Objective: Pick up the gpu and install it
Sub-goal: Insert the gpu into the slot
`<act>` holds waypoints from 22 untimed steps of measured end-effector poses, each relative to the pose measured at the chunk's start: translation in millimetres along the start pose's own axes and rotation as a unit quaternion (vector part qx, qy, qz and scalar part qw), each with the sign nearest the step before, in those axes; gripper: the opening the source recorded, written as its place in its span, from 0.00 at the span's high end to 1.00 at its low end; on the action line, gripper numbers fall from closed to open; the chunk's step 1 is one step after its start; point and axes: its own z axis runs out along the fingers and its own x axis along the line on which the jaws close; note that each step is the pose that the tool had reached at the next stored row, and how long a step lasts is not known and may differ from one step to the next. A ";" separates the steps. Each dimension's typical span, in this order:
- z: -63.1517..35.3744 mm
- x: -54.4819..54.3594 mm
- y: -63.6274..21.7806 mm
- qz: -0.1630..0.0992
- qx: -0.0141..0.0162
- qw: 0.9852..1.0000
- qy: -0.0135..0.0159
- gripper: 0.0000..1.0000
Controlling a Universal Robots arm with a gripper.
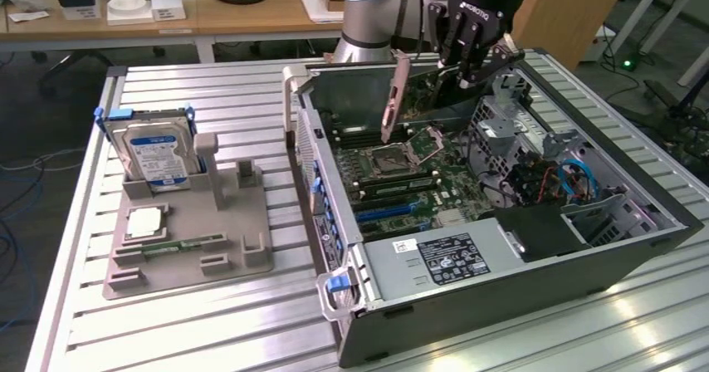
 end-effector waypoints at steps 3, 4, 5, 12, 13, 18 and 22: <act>0.0 0.0 0.0 -0.003 0.000 1.000 0.000 0.72; 0.0 0.0 0.0 -0.003 0.000 1.000 0.000 0.72; 0.0 0.0 0.0 -0.003 0.000 1.000 0.000 0.72; 0.0 0.0 0.0 -0.004 0.000 1.000 0.000 0.72; 0.0 0.0 0.0 -0.004 0.000 1.000 0.000 0.72; 0.7 -0.3 -0.3 -0.003 0.000 1.000 0.000 0.72; 6.5 -0.1 -0.3 0.002 0.002 1.000 0.001 0.72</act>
